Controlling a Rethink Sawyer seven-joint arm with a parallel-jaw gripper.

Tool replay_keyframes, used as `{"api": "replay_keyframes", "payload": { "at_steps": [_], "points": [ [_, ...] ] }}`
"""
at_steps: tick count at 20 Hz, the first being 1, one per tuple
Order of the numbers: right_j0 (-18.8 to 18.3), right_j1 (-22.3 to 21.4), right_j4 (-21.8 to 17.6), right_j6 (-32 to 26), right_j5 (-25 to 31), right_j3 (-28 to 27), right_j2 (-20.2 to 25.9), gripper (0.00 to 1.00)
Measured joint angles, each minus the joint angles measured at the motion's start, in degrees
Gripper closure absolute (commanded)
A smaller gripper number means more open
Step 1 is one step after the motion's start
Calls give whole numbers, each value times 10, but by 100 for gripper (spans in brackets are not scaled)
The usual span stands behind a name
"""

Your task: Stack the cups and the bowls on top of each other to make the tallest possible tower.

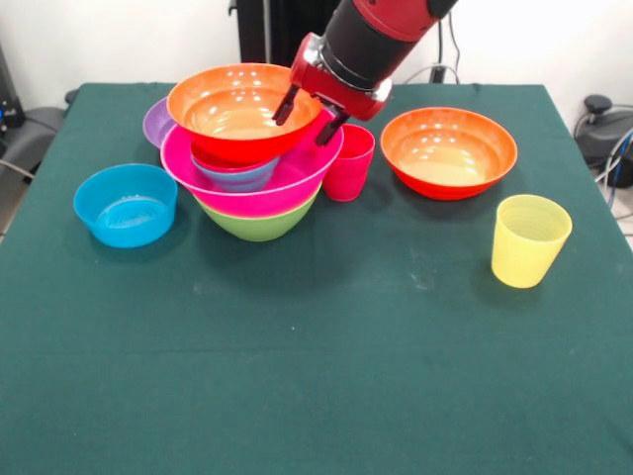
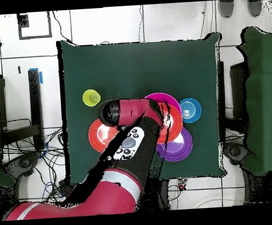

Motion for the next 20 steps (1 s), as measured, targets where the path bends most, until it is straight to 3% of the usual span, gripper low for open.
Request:
{"api": "replay_keyframes", "payload": {
  "at_steps": [9,20],
  "points": [
    [-20,-5,0,0,0,0,0,0],
    [-70,-49,1,0,39,-8,11,0]
  ]
}}
